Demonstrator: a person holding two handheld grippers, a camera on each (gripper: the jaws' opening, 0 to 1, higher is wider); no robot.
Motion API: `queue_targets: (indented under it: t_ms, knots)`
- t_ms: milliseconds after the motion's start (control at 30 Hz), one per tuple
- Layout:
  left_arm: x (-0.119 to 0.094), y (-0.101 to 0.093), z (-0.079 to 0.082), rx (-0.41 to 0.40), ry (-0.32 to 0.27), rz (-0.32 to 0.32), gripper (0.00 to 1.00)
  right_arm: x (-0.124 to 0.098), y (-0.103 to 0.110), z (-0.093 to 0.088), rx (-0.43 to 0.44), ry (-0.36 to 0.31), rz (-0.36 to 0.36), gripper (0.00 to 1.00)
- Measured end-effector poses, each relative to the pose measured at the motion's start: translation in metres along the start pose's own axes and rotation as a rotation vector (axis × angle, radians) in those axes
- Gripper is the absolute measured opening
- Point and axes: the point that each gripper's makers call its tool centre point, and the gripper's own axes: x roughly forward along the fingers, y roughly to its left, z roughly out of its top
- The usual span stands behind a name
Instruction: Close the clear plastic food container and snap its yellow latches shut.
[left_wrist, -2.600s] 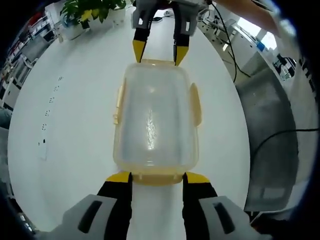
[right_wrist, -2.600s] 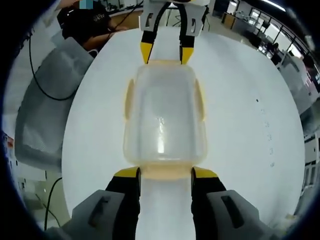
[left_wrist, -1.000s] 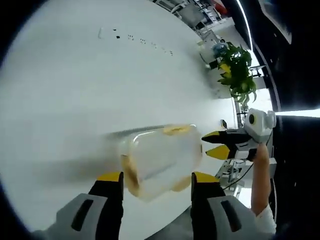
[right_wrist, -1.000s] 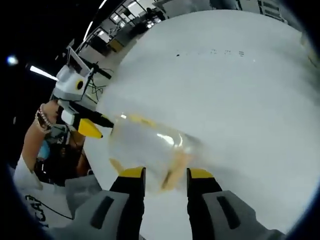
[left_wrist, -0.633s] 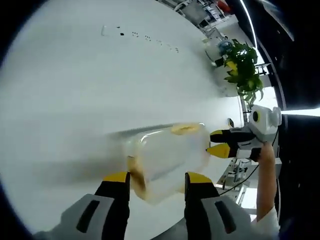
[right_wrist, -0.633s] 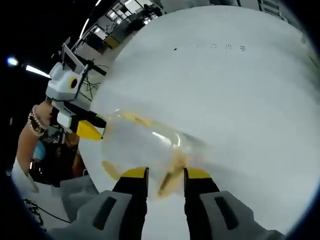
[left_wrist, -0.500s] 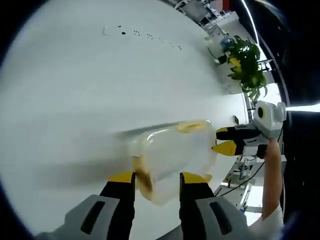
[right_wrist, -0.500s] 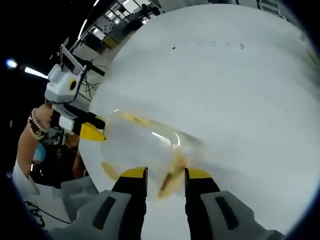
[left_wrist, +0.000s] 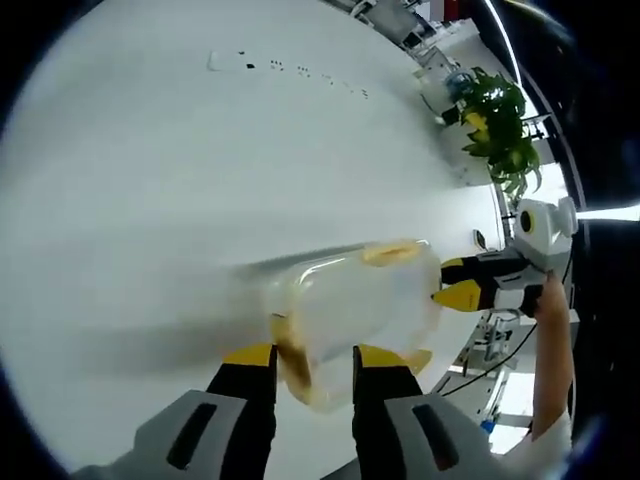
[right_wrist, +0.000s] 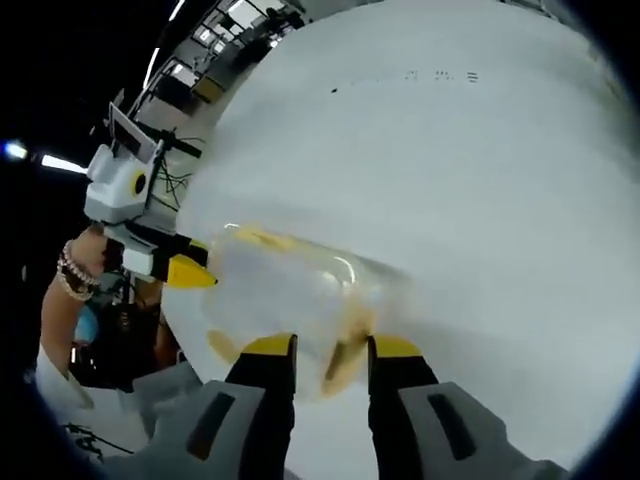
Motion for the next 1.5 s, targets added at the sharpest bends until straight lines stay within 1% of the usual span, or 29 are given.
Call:
queue_targets:
  t_ms: [167,267,433,600,667,700,733,867,933,1200,1267,1300,1333,1400,1500]
  knots:
    - [0.000,-0.001,-0.002,-0.003,-0.005,0.000,0.23,0.000,0.003,-0.001,0.017,0.021,-0.025,0.22]
    - [0.001,-0.001,-0.002,-0.007,-0.008,0.000,0.22,0.001,0.000,0.002,0.035,0.036,-0.027,0.22]
    - [0.001,-0.004,-0.006,-0.007,-0.008,-0.009,0.21,0.001,0.000,0.001,0.037,0.034,-0.031,0.21]
    - [0.001,-0.004,-0.005,-0.006,-0.005,-0.008,0.20,0.001,0.001,0.000,0.041,0.029,-0.029,0.21]
    - [0.002,-0.005,-0.006,-0.018,-0.002,-0.026,0.18,0.001,0.001,0.000,0.042,0.030,-0.031,0.21]
    - [0.005,-0.003,-0.007,-0.048,0.006,-0.011,0.18,0.002,0.001,0.000,0.041,0.030,-0.032,0.21]
    - [0.009,-0.003,-0.006,-0.031,0.007,-0.013,0.18,0.002,0.001,0.000,0.042,0.031,-0.031,0.21]
    - [0.014,-0.005,-0.002,-0.032,0.000,-0.017,0.19,0.003,0.002,-0.001,0.045,0.031,-0.026,0.20]
    - [0.018,-0.010,-0.004,-0.032,0.002,-0.017,0.19,0.003,0.002,-0.002,0.058,0.031,-0.021,0.20]
    - [0.018,-0.010,0.002,-0.035,0.000,-0.024,0.19,0.003,0.001,-0.002,0.084,0.024,-0.017,0.18]
    - [0.017,-0.011,0.002,-0.035,-0.001,-0.025,0.19,0.004,0.002,-0.003,0.110,0.025,-0.010,0.16]
    - [0.018,-0.012,0.003,-0.033,-0.003,-0.024,0.19,0.000,-0.001,0.002,0.125,0.011,-0.005,0.16]
    - [0.020,-0.013,0.003,-0.035,-0.003,-0.023,0.19,0.000,0.000,0.004,0.117,0.006,0.007,0.16]
    - [0.020,-0.013,0.004,-0.029,-0.005,-0.023,0.19,-0.003,-0.001,0.007,0.098,0.006,-0.001,0.17]
    - [0.018,-0.013,0.004,-0.024,-0.009,-0.023,0.19,-0.006,-0.004,0.007,0.095,0.005,-0.003,0.17]
